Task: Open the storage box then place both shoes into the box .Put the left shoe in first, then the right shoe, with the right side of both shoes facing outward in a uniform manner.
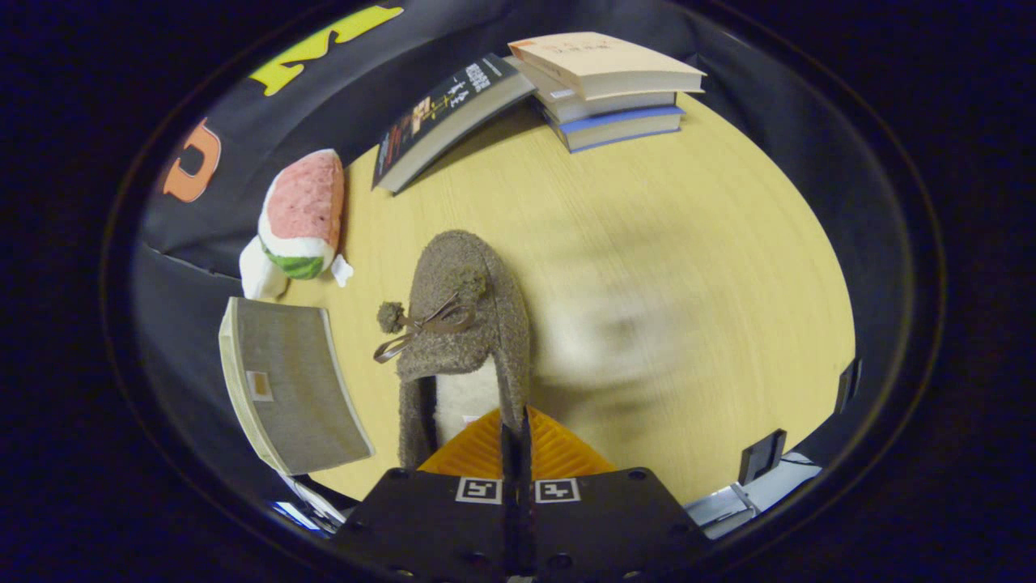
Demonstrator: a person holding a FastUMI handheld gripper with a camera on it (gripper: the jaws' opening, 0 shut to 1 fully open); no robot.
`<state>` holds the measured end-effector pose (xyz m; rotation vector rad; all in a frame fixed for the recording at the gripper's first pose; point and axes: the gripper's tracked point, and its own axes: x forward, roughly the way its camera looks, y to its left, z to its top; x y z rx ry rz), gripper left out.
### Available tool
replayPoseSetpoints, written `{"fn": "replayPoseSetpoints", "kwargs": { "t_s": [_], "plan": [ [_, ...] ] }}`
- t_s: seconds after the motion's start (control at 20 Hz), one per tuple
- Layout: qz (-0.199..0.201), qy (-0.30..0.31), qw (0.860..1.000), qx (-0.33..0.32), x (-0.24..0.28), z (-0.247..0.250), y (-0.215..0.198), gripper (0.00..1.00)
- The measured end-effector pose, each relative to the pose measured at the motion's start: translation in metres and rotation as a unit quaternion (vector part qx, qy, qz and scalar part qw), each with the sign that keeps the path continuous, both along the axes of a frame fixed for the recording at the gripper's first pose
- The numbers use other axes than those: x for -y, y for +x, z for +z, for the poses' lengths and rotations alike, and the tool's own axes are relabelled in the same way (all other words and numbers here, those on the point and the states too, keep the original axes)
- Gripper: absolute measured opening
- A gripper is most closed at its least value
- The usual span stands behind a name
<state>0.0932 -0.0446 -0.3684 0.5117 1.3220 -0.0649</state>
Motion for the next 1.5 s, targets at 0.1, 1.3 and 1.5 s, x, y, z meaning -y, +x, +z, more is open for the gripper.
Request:
{"fn": "replayPoseSetpoints", "kwargs": {
  "t_s": [0.1,1.3,1.5],
  "plan": [
    [0.000,-0.001,1.000,0.019,-0.002,0.024,0.003,0.00],
    [0.059,-0.035,0.996,0.057,-0.315,0.053,0.033,0.00],
    [0.040,-0.062,0.997,0.037,-0.328,0.028,0.035,0.00]
  ]
}}
